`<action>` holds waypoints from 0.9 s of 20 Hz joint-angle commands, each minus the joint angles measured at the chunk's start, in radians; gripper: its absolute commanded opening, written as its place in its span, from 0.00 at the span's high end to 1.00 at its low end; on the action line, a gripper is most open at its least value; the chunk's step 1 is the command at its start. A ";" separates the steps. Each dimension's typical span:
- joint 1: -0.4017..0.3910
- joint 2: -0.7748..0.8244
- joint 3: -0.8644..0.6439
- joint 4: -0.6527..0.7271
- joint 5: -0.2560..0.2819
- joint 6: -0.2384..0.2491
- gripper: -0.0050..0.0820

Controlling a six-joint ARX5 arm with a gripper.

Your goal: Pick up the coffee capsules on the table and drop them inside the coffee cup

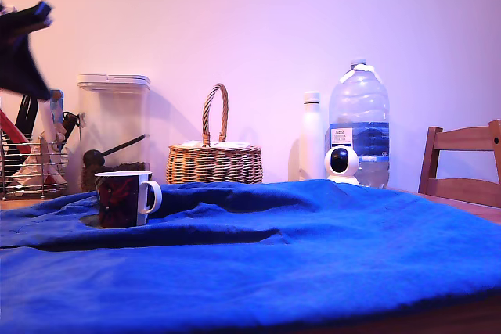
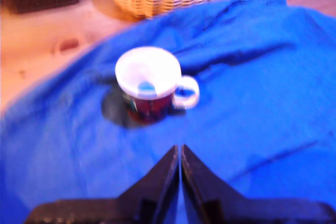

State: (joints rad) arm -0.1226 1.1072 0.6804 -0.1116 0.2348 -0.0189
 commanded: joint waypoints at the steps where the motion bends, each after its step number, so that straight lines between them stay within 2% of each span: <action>1: -0.003 -0.049 -0.077 0.033 0.001 -0.018 0.97; 2: -0.003 -0.085 -0.116 0.043 0.002 -0.035 0.97; 5: -0.016 -0.199 -0.217 0.053 0.008 -0.042 0.97; 8: -0.033 -0.328 -0.298 0.057 0.006 -0.071 0.97; 14: -0.037 -0.581 -0.421 0.051 -0.059 -0.098 0.97; 18: -0.037 -0.718 -0.468 0.023 -0.076 -0.098 0.97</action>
State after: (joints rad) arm -0.1574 0.4042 0.2398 -0.0948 0.1616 -0.1139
